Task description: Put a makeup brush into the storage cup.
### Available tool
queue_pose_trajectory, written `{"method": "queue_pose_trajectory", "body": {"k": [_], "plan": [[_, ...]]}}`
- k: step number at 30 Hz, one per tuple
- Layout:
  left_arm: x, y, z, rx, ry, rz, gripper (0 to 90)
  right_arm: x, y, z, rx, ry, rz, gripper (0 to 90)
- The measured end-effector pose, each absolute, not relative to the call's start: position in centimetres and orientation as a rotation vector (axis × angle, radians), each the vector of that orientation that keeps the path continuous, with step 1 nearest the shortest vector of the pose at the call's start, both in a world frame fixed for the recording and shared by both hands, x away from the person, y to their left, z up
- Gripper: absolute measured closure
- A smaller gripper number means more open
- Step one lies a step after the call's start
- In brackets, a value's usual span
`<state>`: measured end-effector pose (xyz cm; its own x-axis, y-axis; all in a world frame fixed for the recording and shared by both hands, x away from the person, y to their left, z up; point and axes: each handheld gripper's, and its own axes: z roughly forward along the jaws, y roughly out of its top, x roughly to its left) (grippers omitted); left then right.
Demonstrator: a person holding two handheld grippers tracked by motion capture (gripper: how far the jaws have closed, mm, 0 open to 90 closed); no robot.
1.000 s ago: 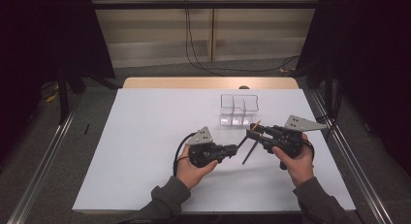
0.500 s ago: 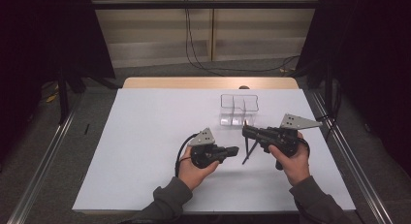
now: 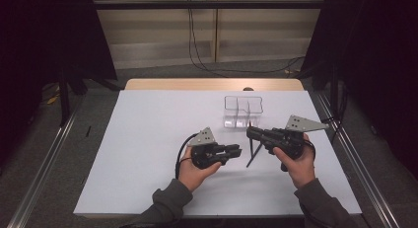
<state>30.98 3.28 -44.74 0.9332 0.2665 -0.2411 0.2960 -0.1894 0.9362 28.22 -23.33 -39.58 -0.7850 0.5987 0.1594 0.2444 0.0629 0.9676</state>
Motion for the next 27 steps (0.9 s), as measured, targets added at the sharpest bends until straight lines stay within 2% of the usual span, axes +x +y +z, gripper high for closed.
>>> {"method": "queue_pose_trajectory", "body": {"k": [13, 16, 21, 27], "plan": [[31.04, 3.36, -44.61, 1.765, 0.398, -0.014, 53.5, 28.08, -23.69, -39.68, 0.851, 2.037, 1.792, 84.3], [31.19, 3.43, -44.68, 1.758, 0.402, -0.017, 46.5, 28.08, -23.79, -39.64, 0.848, 2.03, 1.792, 84.3], [31.41, 3.47, -44.71, 1.739, 0.394, -0.015, 30.1, 28.03, -23.95, -39.61, 0.847, 2.023, 1.802, 84.3], [31.69, 3.71, -44.61, 1.75, 0.398, -0.025, 20.8, 27.96, -24.16, -39.65, 0.844, 2.022, 1.804, 84.3]]}}
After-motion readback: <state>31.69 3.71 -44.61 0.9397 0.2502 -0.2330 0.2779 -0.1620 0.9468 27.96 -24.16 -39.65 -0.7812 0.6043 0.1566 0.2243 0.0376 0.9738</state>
